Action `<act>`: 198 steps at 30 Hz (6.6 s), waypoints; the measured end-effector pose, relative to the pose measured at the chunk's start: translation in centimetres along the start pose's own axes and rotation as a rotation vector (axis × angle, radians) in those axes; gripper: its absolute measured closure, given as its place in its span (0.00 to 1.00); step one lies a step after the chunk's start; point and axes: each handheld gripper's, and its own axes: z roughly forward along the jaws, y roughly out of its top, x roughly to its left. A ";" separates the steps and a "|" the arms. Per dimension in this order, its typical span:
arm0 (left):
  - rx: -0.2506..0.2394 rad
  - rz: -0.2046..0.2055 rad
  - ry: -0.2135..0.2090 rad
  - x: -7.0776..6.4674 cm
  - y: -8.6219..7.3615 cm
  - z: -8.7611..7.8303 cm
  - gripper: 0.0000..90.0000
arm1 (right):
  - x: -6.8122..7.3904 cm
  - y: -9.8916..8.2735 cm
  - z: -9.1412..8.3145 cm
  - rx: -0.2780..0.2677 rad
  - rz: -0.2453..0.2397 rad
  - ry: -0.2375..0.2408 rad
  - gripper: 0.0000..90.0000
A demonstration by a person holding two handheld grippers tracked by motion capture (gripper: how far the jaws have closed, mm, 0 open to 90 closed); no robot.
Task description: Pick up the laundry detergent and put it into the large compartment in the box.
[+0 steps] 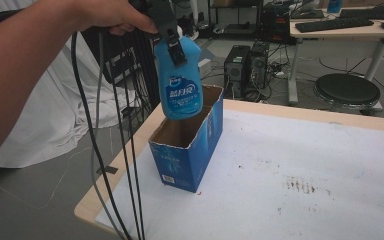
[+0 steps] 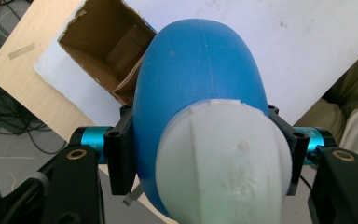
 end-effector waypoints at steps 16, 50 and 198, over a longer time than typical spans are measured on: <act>0.062 0.050 0.003 0.4 -0.8 6.0 0.43 | -0.1 0.0 0.1 0.013 0.009 -0.006 0.03; 0.110 0.063 -0.033 0.9 -3.3 17.1 0.42 | 0.0 0.1 0.9 0.032 0.011 0.004 0.03; 0.016 0.347 -0.153 -15.2 8.6 15.9 0.02 | 4.2 -0.3 -0.5 -0.076 -0.037 -0.040 0.03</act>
